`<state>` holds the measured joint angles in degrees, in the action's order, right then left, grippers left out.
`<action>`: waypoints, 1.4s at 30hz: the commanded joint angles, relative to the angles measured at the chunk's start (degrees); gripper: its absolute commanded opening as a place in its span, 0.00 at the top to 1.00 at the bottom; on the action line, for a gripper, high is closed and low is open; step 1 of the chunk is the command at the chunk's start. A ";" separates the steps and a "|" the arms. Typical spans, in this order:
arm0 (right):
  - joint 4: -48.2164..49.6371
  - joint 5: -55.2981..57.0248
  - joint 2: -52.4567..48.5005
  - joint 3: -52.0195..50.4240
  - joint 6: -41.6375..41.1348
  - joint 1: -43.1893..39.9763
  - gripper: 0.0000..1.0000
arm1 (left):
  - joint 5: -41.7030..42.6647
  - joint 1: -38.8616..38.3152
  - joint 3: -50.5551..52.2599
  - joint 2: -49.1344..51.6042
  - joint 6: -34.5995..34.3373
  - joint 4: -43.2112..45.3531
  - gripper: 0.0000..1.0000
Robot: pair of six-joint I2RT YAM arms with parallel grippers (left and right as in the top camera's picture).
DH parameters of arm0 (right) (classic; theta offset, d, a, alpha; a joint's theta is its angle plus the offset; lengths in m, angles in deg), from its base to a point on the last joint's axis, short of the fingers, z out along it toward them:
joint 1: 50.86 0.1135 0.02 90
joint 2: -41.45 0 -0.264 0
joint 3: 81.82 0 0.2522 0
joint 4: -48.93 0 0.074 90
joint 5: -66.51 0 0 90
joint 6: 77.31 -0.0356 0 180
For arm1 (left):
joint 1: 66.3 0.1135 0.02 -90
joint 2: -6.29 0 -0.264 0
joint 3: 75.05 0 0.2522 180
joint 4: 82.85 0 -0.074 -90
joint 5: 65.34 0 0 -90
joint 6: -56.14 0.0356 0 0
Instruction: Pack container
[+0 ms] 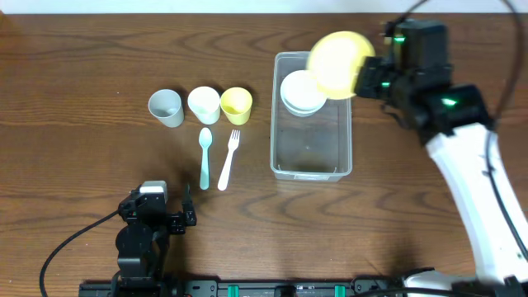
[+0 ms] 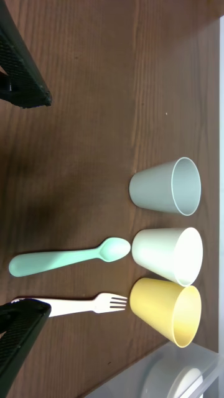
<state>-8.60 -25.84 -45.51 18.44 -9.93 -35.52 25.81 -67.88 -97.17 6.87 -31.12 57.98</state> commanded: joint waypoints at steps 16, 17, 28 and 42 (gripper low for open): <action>11.74 -8.79 -24.98 0.31 5.62 -0.83 0.51 | 0.17 0.28 1.03 -0.28 -0.70 0.02 0.02; 10.78 -8.52 -24.35 0.70 6.64 -0.94 0.50 | 0.17 0.28 1.03 -0.28 -0.72 0.02 0.02; -2.40 -11.52 -19.41 1.44 9.40 -0.55 0.55 | 0.17 0.28 1.03 -0.28 -0.70 0.02 0.02; -12.22 -0.87 -19.43 1.33 3.50 -1.88 0.52 | 1.60 0.28 1.03 -0.28 -4.11 0.20 0.02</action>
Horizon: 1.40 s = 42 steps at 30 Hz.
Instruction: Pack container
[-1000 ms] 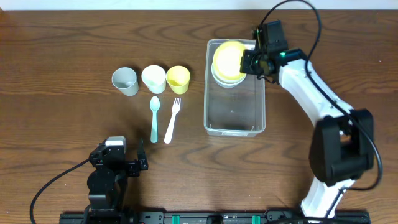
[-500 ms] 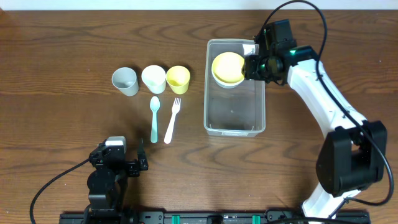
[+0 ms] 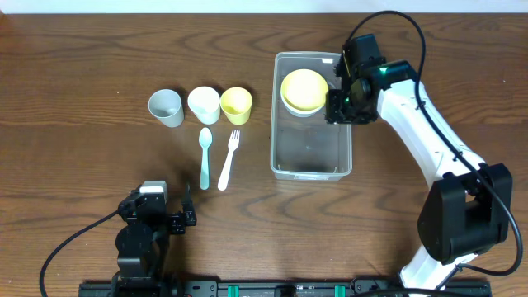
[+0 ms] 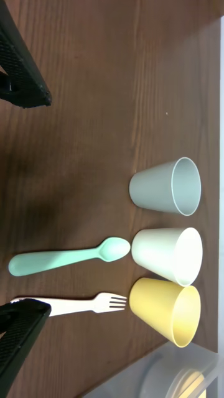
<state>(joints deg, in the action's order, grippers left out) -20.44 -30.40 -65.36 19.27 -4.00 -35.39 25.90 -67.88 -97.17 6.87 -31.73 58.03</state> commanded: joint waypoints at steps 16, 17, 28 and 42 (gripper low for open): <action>1.22 -6.10 0.83 0.52 4.11 -2.29 0.55 | 17.79 0.28 1.01 -0.28 -15.61 6.45 0.02; 1.20 -6.19 0.81 0.52 4.15 -1.84 0.54 | 18.51 0.28 1.01 -0.28 -15.58 5.88 0.02; 2.56 3.82 0.72 -4.74 1.33 0.04 0.46 | 20.46 0.28 0.70 2.40 -16.04 -1.11 0.02; 9.90 -5.84 7.17 -6.10 2.56 -2.23 0.41 | 10.34 0.28 -22.03 26.21 -16.15 -5.95 0.02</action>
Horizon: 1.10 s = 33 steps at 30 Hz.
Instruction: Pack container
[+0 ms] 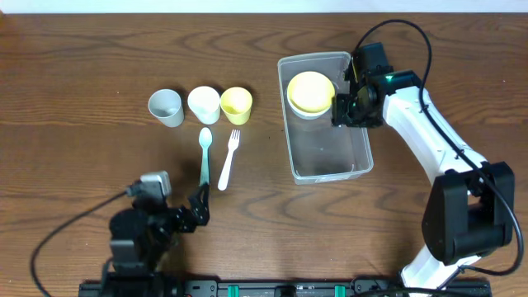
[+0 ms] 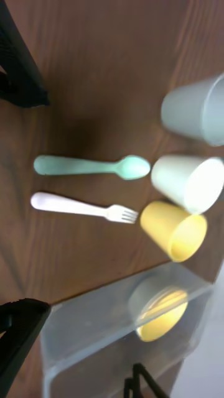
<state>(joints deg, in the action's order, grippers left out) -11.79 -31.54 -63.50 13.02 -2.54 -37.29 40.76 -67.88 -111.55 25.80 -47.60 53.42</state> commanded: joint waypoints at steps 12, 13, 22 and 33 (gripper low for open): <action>-5.27 -4.17 18.80 0.13 -9.01 -18.64 0.01 | -0.42 0.22 -37.83 41.55 -0.31 -12.74 0.02; -6.71 -4.17 18.78 0.11 -8.98 -21.07 0.01 | -0.26 0.13 -38.97 43.36 -0.31 -12.76 0.02; -9.86 -3.96 17.94 0.09 -8.96 -31.56 0.01 | -8.15 -0.26 -49.00 61.51 -0.55 -15.41 0.02; -9.84 -3.96 17.94 0.09 -8.96 -32.02 0.01 | -11.28 4.26 -50.16 71.28 -1.86 -8.39 0.01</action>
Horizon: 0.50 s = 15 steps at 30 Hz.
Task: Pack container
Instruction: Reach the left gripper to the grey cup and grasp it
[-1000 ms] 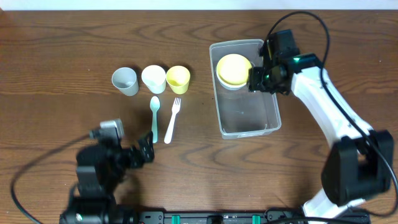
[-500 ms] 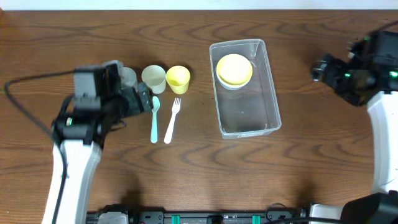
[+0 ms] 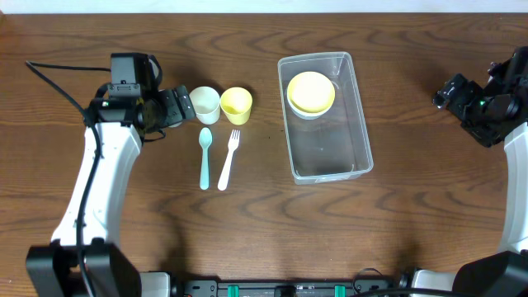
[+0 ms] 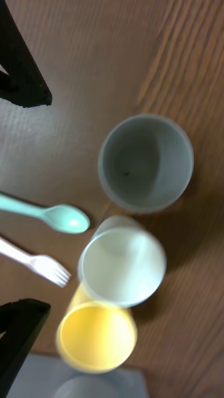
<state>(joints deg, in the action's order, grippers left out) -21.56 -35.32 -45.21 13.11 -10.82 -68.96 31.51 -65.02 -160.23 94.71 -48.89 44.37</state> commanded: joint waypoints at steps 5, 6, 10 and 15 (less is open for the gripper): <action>-0.07 -0.20 -0.35 0.00 -0.68 -0.35 0.01 | -1.99 4.83 -3.82 7.72 -1.81 1.18 0.02; -0.07 -0.20 -0.35 0.00 -0.68 -0.35 0.01 | -1.97 5.44 -4.81 9.11 -1.81 1.14 0.02; -0.07 -0.20 -0.35 0.00 -0.68 -0.35 0.01 | -1.97 6.49 -9.68 14.27 -1.75 1.14 0.03; -0.07 -0.20 -0.35 0.00 -0.68 -0.35 0.01 | -1.97 6.36 -13.46 20.55 -1.79 -0.11 0.08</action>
<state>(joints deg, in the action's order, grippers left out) -21.58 -35.32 -45.23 13.11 -10.84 -68.96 30.22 -58.53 -172.18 112.35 -50.42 44.74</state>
